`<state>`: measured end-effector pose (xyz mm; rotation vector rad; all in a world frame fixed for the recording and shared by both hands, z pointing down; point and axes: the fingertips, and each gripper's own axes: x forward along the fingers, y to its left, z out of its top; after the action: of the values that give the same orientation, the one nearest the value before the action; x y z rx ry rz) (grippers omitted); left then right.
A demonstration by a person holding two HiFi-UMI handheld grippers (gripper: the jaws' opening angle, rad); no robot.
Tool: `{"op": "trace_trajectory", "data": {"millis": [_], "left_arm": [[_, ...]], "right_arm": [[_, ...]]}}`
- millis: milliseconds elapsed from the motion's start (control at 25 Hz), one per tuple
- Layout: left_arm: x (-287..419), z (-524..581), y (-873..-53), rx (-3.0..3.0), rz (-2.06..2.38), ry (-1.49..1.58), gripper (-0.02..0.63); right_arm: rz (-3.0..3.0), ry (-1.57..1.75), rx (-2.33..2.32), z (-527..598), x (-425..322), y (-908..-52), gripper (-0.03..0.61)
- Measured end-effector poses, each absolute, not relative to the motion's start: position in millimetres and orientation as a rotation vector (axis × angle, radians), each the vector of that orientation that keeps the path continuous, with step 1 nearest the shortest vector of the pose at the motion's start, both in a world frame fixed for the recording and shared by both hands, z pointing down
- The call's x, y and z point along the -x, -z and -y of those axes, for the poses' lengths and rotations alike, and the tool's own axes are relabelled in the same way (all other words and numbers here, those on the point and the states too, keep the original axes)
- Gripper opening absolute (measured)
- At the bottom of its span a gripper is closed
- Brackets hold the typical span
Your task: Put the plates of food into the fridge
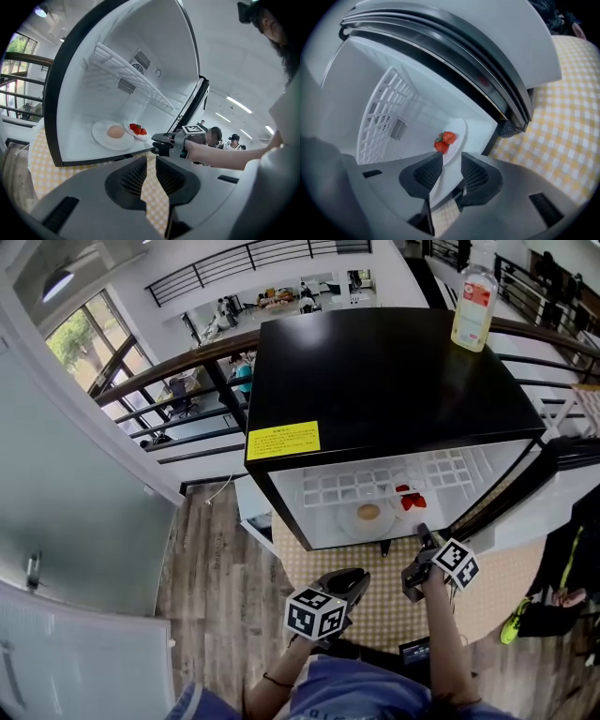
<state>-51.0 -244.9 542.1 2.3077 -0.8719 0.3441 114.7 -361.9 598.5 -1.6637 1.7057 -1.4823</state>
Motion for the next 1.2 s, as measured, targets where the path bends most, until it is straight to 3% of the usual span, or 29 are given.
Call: {"op": "trace_trajectory", "data": {"millis": [640, 1200], "left_arm": [[36.8, 226.4, -491.2, -2.379, 0.940, -0.176, 0.060], [3.8, 165.3, -456.7, -2.428, 1.041, -0.036, 0.060]], "right_arm": [[-2.381, 1.203, 1.523, 272.3, -82.4, -504.4, 0.101], [-2.758, 1.171, 1.261, 162.8, -59.8, -487.0, 0.078]]}}
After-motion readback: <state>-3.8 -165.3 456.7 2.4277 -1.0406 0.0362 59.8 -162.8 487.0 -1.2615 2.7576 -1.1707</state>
